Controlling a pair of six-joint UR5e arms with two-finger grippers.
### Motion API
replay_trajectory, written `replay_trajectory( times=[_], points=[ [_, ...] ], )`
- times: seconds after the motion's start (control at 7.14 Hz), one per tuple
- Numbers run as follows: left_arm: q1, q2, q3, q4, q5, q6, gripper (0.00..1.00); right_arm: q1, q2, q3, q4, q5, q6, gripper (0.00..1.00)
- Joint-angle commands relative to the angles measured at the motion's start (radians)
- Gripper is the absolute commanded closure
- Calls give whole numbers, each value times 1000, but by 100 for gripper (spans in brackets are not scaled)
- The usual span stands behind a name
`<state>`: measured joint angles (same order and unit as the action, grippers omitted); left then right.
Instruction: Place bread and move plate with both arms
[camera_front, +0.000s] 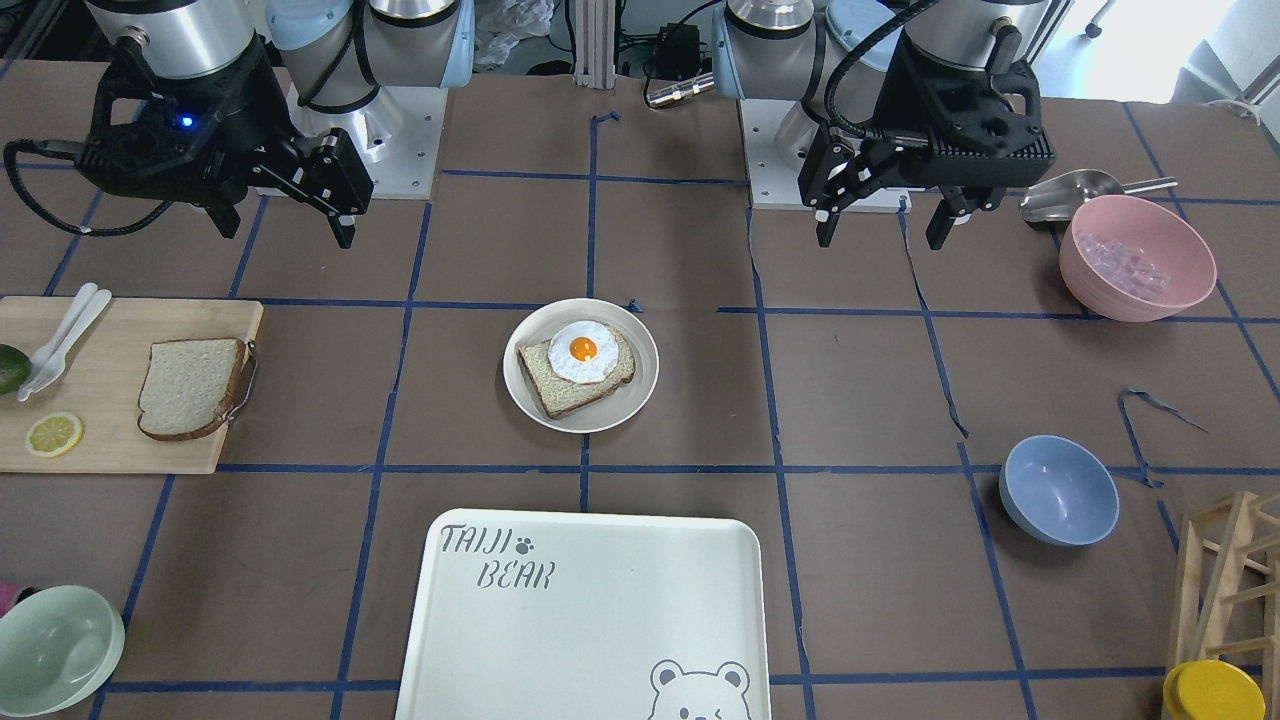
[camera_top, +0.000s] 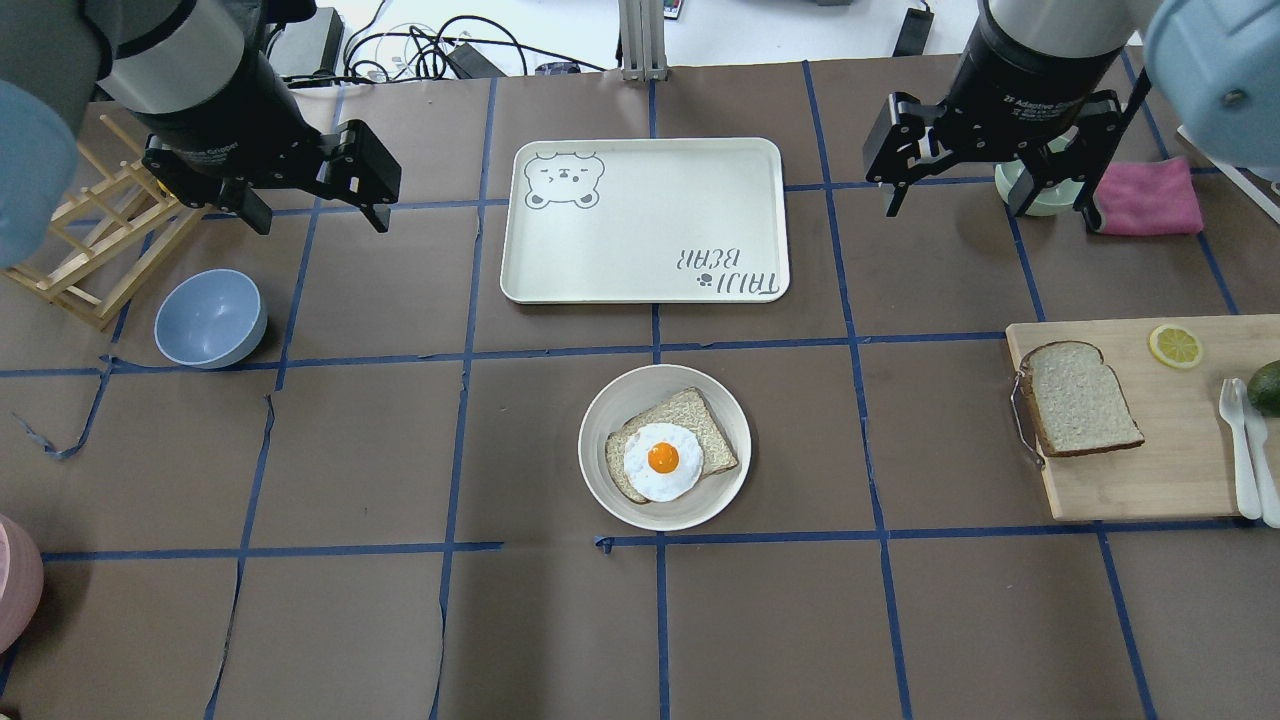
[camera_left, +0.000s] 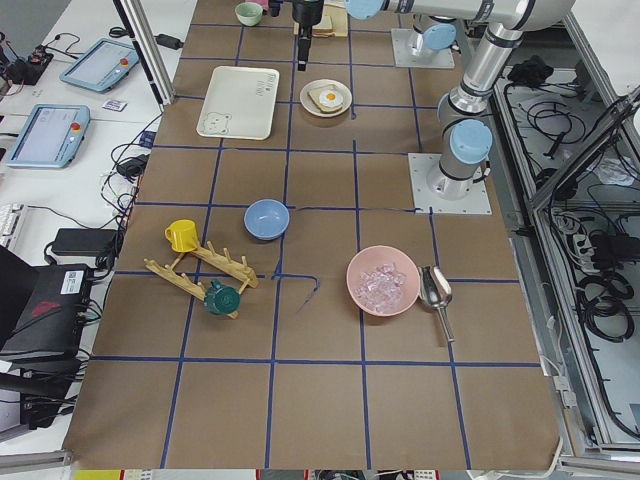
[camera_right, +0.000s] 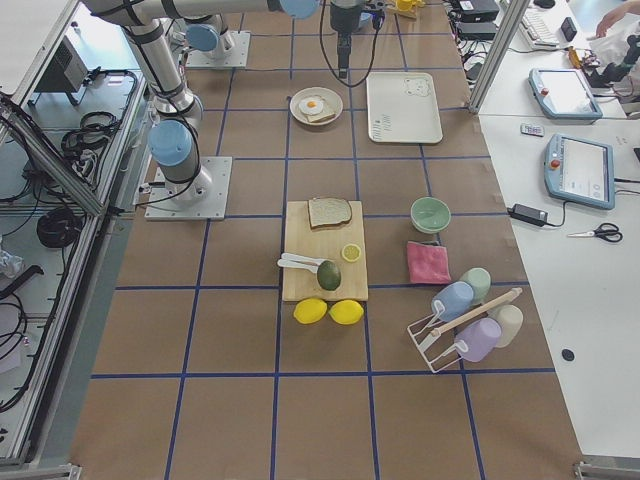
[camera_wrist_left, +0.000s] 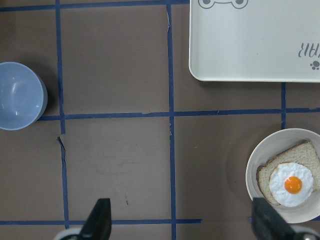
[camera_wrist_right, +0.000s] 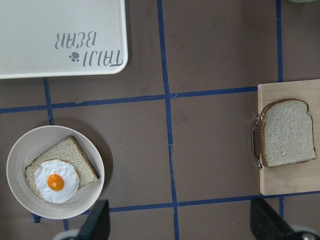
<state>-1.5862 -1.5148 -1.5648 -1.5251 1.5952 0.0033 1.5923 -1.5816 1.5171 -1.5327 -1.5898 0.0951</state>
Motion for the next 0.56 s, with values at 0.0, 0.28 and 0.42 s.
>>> replay_trajectory(
  times=[0.0, 0.28, 0.42],
  points=[
    [0, 1, 2, -1, 2, 0, 0, 0, 0, 0, 0, -1, 0, 0],
    [0, -4, 2, -3, -1, 0, 0, 0, 0, 2, 11, -1, -3, 0],
    [2, 4, -1, -3, 0, 1, 0, -3, 0, 0, 49, -2, -8, 0]
  ],
)
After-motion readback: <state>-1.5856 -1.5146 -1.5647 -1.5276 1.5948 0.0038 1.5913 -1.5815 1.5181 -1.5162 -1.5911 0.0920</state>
